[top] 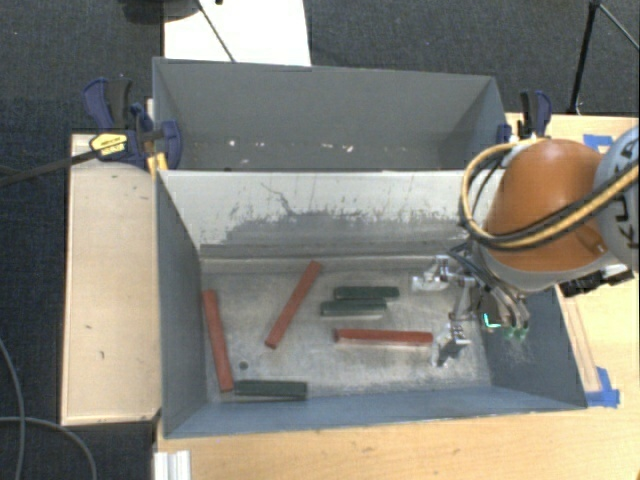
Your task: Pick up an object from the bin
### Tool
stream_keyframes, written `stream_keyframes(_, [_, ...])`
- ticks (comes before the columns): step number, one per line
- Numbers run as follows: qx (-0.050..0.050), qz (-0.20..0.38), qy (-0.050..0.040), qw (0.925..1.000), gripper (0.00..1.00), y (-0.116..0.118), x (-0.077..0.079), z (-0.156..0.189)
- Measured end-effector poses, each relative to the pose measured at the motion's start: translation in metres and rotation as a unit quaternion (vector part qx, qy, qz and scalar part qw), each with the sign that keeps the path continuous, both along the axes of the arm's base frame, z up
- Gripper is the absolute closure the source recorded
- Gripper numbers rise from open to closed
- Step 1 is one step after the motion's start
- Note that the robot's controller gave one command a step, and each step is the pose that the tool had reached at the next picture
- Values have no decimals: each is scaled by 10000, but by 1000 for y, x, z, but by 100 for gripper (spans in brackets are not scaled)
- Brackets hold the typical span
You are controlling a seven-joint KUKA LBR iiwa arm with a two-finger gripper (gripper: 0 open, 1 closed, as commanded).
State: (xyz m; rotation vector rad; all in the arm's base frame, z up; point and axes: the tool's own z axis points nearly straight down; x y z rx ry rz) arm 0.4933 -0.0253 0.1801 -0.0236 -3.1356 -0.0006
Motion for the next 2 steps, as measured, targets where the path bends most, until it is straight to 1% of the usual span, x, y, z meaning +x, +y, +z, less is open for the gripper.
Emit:
stream_keyframes(1, [-2, 5, -41, 10000, 0, 0, 2, 4])
stream_keyframes(2, [-3, 243, -54, 9997, 100, -12, 7, -107])
